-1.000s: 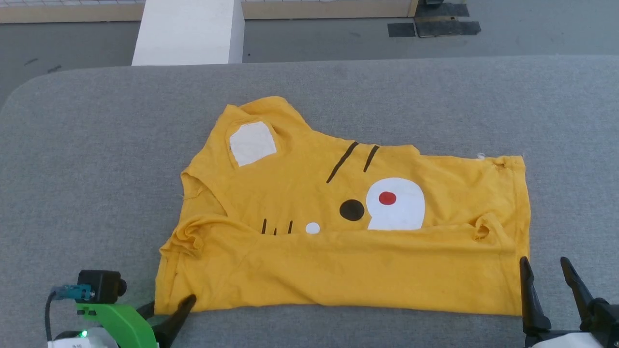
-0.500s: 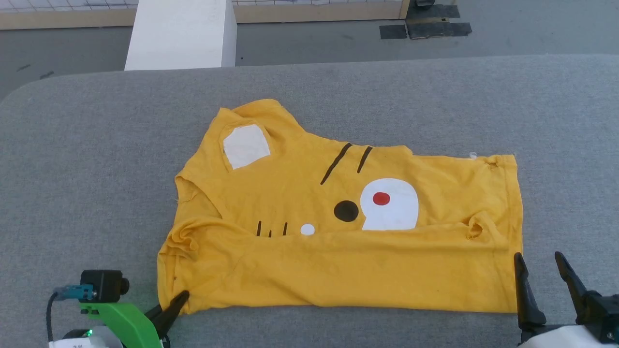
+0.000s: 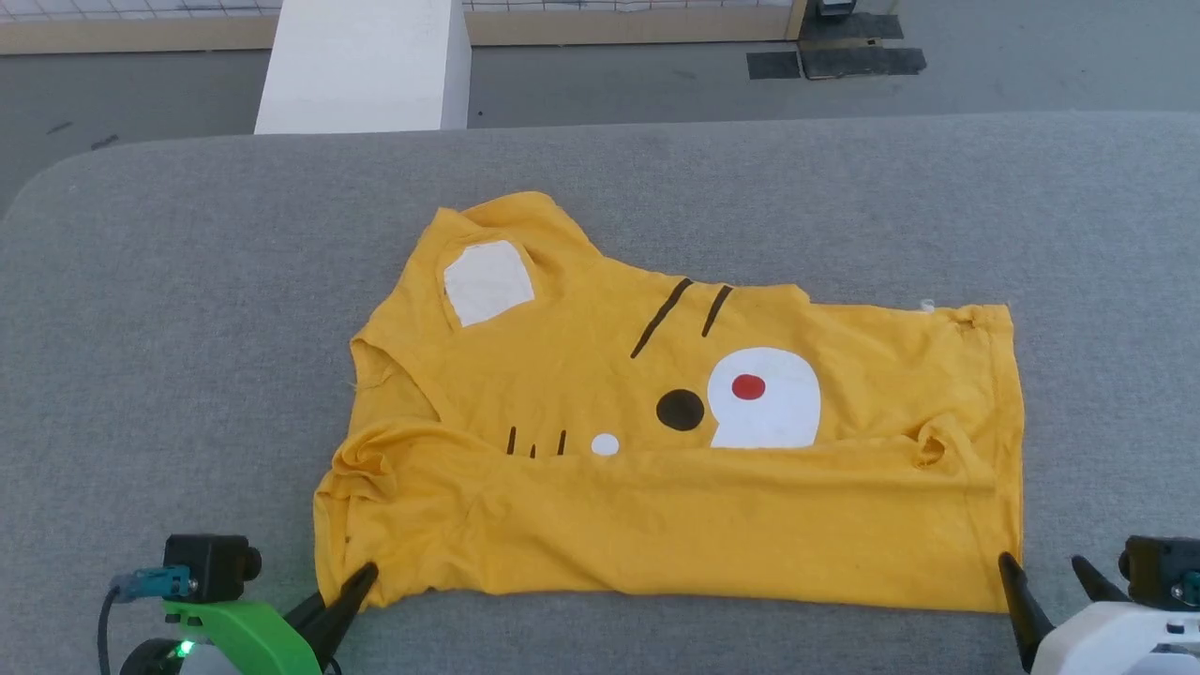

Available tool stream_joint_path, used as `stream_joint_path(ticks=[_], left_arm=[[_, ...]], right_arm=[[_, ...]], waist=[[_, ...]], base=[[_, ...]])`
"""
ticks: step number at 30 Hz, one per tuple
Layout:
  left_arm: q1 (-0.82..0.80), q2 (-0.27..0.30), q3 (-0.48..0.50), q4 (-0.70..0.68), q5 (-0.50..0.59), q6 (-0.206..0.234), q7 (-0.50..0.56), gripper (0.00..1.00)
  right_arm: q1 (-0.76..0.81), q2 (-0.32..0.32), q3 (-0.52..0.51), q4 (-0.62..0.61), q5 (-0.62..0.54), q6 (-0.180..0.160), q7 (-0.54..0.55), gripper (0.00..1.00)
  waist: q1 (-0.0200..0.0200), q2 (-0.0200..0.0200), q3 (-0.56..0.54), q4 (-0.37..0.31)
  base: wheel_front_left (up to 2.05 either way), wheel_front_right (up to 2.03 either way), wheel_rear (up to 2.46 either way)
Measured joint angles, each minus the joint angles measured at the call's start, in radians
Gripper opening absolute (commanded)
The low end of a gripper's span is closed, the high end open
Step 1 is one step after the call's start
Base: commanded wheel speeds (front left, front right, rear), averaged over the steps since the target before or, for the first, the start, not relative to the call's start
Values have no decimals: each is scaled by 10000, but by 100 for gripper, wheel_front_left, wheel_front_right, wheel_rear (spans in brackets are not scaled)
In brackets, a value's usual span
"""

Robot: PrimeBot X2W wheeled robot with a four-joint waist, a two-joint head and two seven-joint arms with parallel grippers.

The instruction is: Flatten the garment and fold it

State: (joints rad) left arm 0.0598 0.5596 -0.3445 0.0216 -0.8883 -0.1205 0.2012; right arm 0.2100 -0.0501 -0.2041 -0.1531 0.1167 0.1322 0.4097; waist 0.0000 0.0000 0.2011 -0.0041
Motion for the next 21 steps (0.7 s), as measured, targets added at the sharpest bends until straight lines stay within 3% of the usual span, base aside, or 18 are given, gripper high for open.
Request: stream_joint_path(ticks=[12, 13, 16, 21], left_arm=[[-6, 111, 2, -71, 2, 73, 2, 0], [-10, 128, 8, -69, 2, 73, 2, 0], [-36, 130, 13, -54, -2, 73, 10, 0], [-40, 117, 56, 21, -115, 73, 42, 0]], right_arm=[[-497, -8, 81, 1381, 685, 0, 280, 100], [-645, -19, 128, 1544, 731, -2, 282, 84], [-989, -46, 140, 1910, 736, -2, 128, 0], [-1197, -33, 111, 2019, 744, 0, 119, 0]], waist=[[0, 0, 180, 78], [0, 0, 204, 78], [0, 0, 236, 93], [0, 0, 215, 110]], base=[[0, 0, 0], [0, 0, 0], [0, 0, 0], [0, 0, 0]])
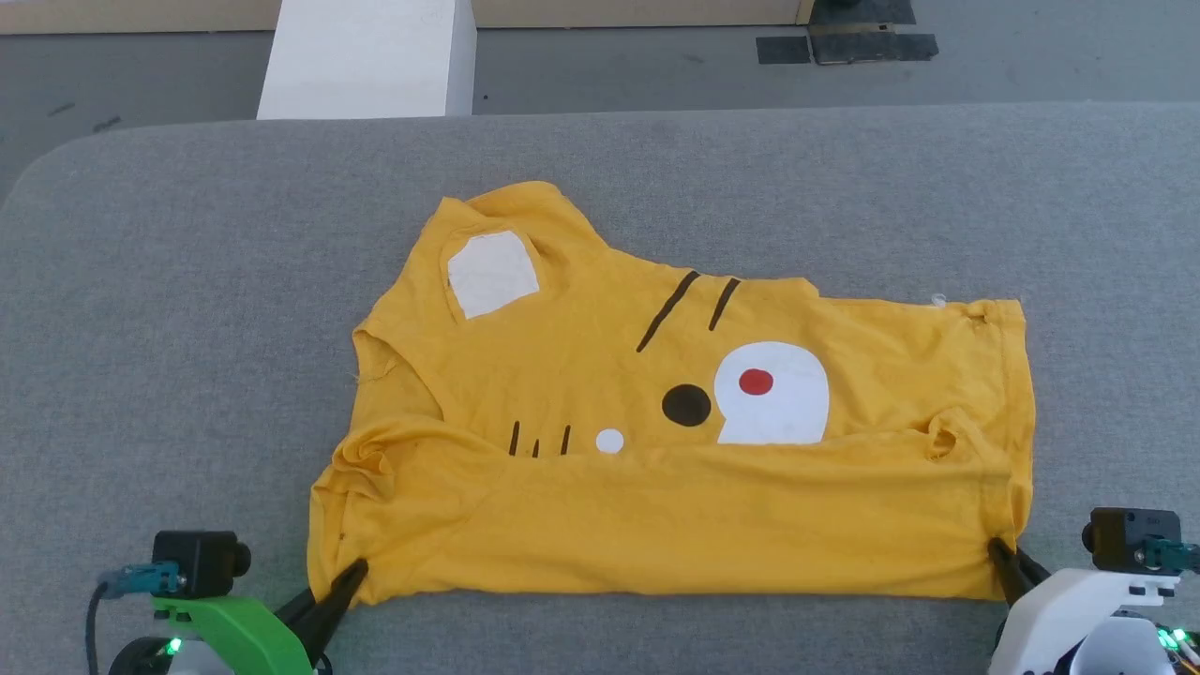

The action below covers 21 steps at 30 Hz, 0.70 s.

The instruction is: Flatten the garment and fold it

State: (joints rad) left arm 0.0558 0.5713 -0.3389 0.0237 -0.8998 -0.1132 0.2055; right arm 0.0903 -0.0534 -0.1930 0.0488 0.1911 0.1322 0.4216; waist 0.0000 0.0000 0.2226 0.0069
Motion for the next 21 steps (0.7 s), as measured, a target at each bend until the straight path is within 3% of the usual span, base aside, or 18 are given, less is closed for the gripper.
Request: stream_joint_path(ticks=[10, 21], left_arm=[[430, 6, 765, -437, -842, 134, -270, 0], [2079, 401, 1306, -2600, -1916, 769, 272, 0]], right_arm=[[101, 54, -577, -1461, 50, 6, 293, 0], [1478, 65, -1501, -3781, 1016, 8, 2148, 0]], waist=[[0, 0, -302, -51], [0, 0, -780, -40]], base=[[0, 0, 0], [0, 0, 0]])
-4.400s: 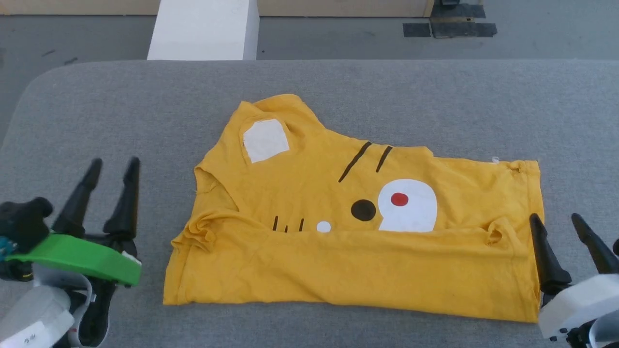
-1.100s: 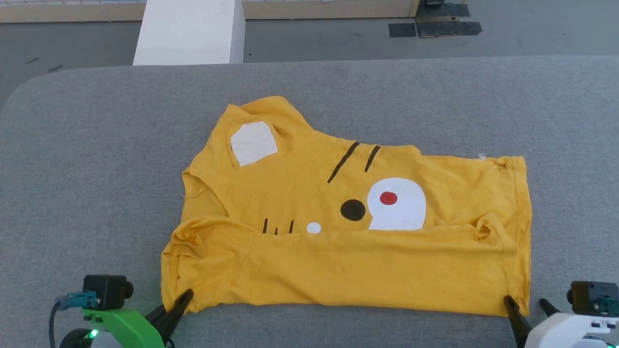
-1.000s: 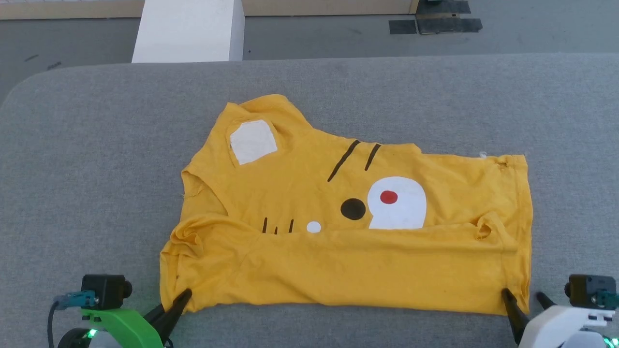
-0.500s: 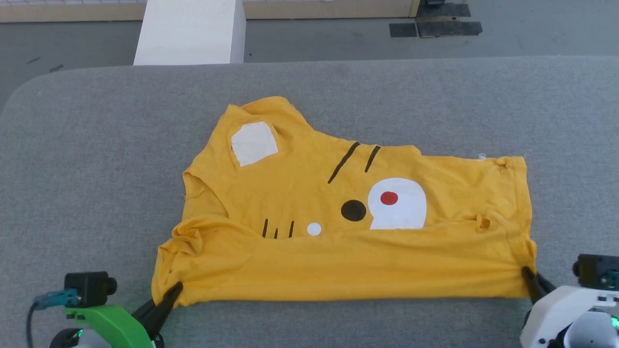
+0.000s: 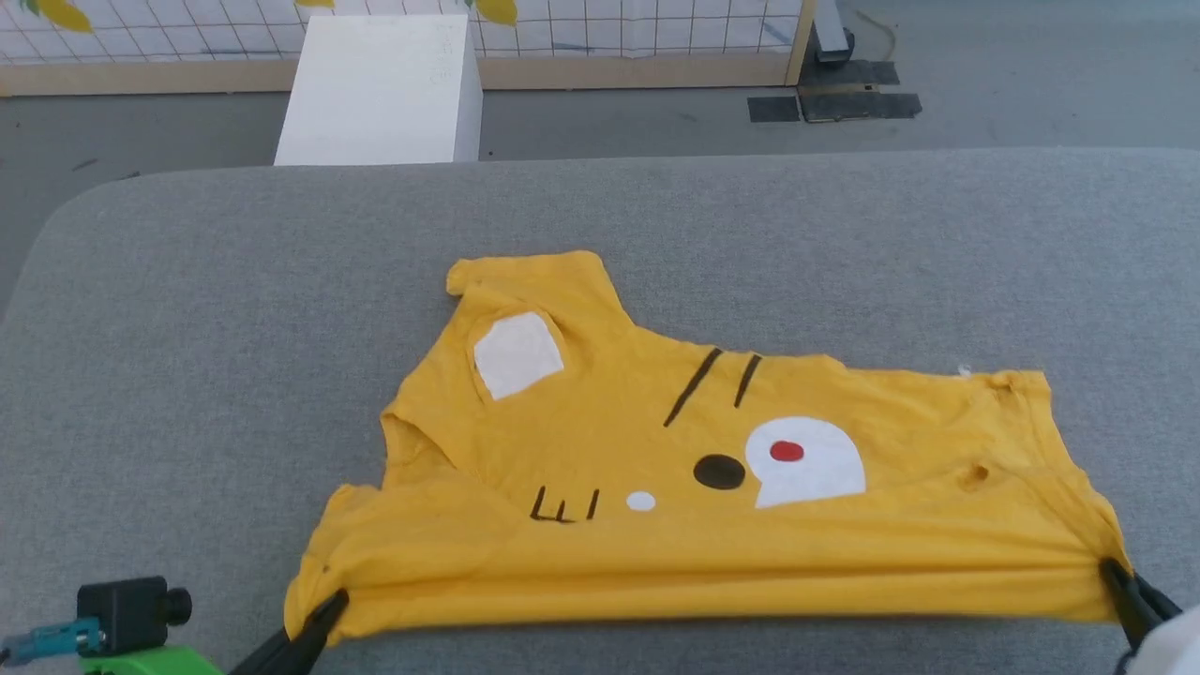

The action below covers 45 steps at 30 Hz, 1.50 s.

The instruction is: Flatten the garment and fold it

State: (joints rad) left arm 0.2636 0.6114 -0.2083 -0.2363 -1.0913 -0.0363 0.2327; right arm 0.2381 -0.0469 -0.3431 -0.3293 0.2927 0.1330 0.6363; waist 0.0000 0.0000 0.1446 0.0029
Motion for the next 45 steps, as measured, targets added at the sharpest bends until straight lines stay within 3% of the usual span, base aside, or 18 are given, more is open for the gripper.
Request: stream_joint_path(ticks=[9, 17, 18, 19, 20, 21, 22, 23, 28, 33, 36, 40, 45], left_arm=[[878, 144, -52, -591, -150, 451, 293, 0], [176, -345, -673, 1292, -211, 42, 416, 0], [-12, -437, -694, 1530, -180, -35, 372, 5], [-160, -497, -721, 1722, -173, -86, 343, 26], [-257, -531, -744, 1848, -171, -138, 293, 45], [-343, -552, -761, 1988, -165, -169, 286, 70], [-408, -560, -769, 2094, -142, -171, 284, 91], [-440, -558, -765, 2153, -127, -221, 282, 100], [-477, -523, -627, 2104, -238, -326, 284, 100], [-220, -332, -54, 1469, -318, -232, -311, 100], [-163, -257, 439, 848, 228, -192, -1287, 100], [-246, -430, 589, 332, 1016, -115, -2357, 100], [-808, -1285, 391, 309, 2681, 77, -4299, 100]], right_arm=[[1009, 2, -418, 29, 556, 0, 690, 0], [890, -12, 148, 1467, 407, -2, 297, 0], [846, -12, 221, 1620, 407, -2, 221, 3], [781, -8, 255, 1756, 397, -2, 105, 31], [715, -10, 265, 1854, 380, -2, 23, 45], [634, -13, 282, 1952, 330, -2, -50, 82], [571, -15, 316, 2027, 320, -4, -119, 100], [522, -13, 334, 2061, 336, -4, -184, 100], [431, -19, 253, 1935, 652, -6, -309, 100], [460, -17, -169, 938, 769, -8, -535, 100], [347, -21, -353, -2, 245, -8, -1597, 100], [-53, -36, -142, -324, -391, -10, -2955, 100], [-293, -35, 506, 107, -1200, -10, -4491, 100]], waist=[[0, 0, 142, 107], [0, 0, 262, 105], [0, 0, 265, 95], [0, 0, 264, 77], [0, 0, 261, 61], [0, 0, 258, 39], [0, 0, 258, 17], [0, 0, 260, 1], [0, 0, 265, -53], [0, 0, 232, -46], [0, 0, 203, -36], [0, 0, 153, -41], [0, 0, 60, -67]], base=[[0, 0, 0], [0, 0, 0], [0, 0, 0], [0, 0, 0], [0, 0, 0], [0, 0, 0], [0, 0, 0], [0, 0, 0], [0, 0, 0], [0, 0, 0], [0, 0, 0], [0, 0, 0], [0, 0, 0]])
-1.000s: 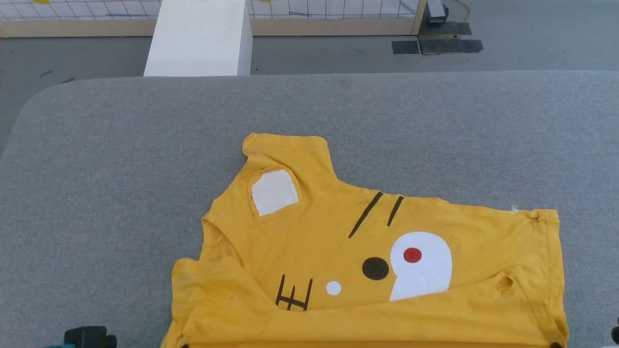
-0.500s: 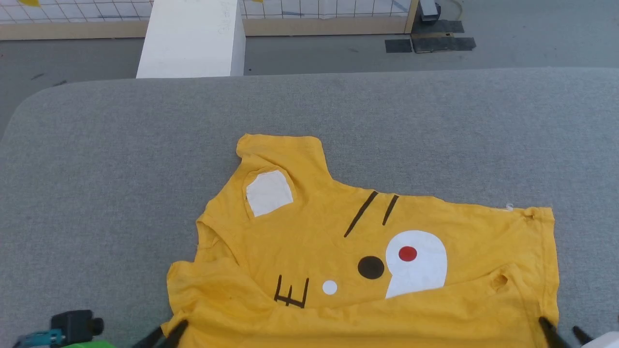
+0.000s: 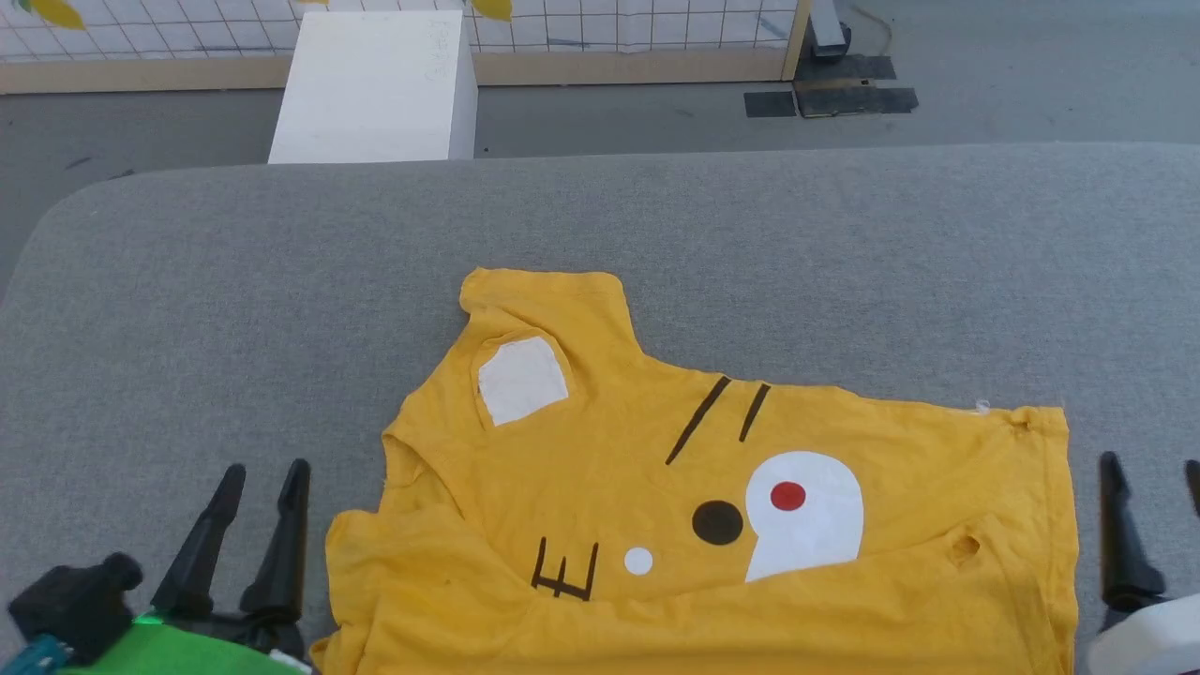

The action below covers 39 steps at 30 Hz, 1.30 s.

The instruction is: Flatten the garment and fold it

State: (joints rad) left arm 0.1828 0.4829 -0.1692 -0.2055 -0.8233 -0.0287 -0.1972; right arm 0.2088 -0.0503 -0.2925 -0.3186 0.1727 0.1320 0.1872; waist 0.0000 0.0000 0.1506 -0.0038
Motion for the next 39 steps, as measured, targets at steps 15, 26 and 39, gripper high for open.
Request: stream_joint_path(ticks=[15, 26, 39], left_arm=[[-392, -2134, 1041, 669, 4366, -38, -598, 100], [-2812, -671, 69, 955, 3779, -941, 1191, 100], [-8467, 2220, -3072, 1453, -504, -984, 5363, 100]], right_arm=[[-40, 8, 1007, 2387, -702, 2, -2847, 100], [-421, 6, 897, 2414, -861, 2, -2951, 100], [-1415, 8, 1266, 2341, -1024, 2, -3379, 100]], waist=[[0, 0, -114, -208], [0, 0, 403, -126], [1, 0, 2043, -206]], base=[[0, 0, 0], [0, 0, 0], [0, 0, 0]])
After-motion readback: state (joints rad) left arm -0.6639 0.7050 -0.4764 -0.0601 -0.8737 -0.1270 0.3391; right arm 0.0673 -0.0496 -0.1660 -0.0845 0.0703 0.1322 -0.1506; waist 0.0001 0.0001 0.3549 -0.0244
